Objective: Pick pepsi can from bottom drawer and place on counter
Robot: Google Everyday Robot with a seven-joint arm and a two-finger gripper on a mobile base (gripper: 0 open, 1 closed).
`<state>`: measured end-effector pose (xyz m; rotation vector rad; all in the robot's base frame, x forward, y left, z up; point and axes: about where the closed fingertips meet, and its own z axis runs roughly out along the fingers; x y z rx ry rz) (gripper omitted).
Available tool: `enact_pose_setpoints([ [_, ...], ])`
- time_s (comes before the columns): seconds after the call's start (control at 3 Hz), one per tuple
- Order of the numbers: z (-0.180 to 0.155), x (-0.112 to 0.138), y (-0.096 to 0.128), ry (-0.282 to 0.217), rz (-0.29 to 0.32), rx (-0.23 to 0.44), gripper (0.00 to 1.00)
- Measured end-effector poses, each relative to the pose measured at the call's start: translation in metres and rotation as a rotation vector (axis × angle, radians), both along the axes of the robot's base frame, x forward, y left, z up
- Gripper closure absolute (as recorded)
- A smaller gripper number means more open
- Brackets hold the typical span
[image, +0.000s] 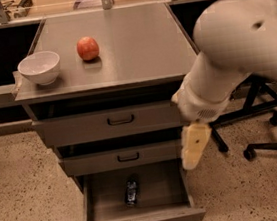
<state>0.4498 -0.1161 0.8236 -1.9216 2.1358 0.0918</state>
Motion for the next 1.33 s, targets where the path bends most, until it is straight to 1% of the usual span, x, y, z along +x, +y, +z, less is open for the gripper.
enact_pose_setpoints([
  [0.33, -0.052, -0.031, 0.018, 0.000, 0.045, -0.016, 0.00],
  [0.67, -0.076, -0.050, 0.015, 0.031, 0.054, -0.038, 0.00],
  [1.0, -0.089, -0.028, 0.038, 0.032, 0.112, -0.021, 0.00],
  [1.33, -0.148, -0.010, 0.060, 0.067, 0.171, 0.001, 0.00],
])
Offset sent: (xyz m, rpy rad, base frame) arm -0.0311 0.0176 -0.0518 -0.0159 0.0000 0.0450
